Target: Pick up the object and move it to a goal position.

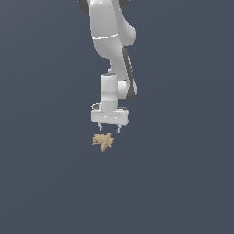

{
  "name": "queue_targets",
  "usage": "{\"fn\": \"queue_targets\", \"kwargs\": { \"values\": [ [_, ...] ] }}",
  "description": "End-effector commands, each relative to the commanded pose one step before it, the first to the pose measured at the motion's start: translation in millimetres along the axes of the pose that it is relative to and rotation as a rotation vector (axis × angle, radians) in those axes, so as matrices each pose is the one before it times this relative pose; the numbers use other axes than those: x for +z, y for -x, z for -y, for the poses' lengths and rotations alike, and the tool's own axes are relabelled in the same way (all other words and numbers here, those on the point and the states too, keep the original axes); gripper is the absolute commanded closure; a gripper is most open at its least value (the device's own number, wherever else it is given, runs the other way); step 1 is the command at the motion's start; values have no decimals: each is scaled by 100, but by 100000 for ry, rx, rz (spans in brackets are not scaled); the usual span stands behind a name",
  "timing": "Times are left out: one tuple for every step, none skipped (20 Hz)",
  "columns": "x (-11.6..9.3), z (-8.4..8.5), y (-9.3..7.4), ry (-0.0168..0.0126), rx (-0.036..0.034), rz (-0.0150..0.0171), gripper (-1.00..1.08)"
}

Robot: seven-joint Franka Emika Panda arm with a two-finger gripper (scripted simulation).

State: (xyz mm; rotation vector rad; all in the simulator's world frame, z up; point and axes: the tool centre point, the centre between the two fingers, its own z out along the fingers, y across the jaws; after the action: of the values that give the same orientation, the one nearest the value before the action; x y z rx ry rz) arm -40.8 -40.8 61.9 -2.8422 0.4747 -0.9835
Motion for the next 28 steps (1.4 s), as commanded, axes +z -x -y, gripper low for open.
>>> {"fn": "queue_targets", "kwargs": {
  "values": [
    [-79, -47, 78, -97, 352, -700, -100],
    [-11, -9, 14, -11, 53, -95, -100],
    [-9, -5, 1, -5, 24, -43, -100],
    [31, 9, -9, 39, -105, 243, -100],
    [23, 0, 1, 0, 0, 0, -100],
    [70, 0, 4, 0, 0, 0, -100],
    [116, 0, 6, 0, 0, 0, -100],
    [162, 0, 9, 0, 0, 0, -100],
    [186, -6, -4, 4, 9, -48, -100],
    [255, -1, 16, 0, 0, 0, -100],
    [280, -7, 4, 9, 5, -48, -100],
    [348, -3, 24, 0, 0, 0, -100],
    [338, -8, 10, 11, 3, -47, -100],
    [315, -2, 21, 0, 0, 0, -100],
    [247, -6, 0, 8, 5, -48, -100],
    [223, 1, 9, 0, 0, 0, -100],
    [156, -3, -15, -7, 17, -45, -100],
    [133, 6, -6, 0, 0, 0, -100],
    [87, 9, -15, 0, 0, 0, -100],
    [34, 8, -31, -35, 33, -8, -100],
    [3, 9, -20, 0, 0, 0, -100],
    [0, 0, 0, 0, 0, 0, 108],
    [0, 0, 0, 0, 0, 0, 108],
    [0, 0, 0, 0, 0, 0, 108],
    [0, 0, 0, 0, 0, 0, 108],
    [0, 0, 0, 0, 0, 0, 108],
    [0, 0, 0, 0, 0, 0, 108],
    [0, 0, 0, 0, 0, 0, 108]
  ]
}}
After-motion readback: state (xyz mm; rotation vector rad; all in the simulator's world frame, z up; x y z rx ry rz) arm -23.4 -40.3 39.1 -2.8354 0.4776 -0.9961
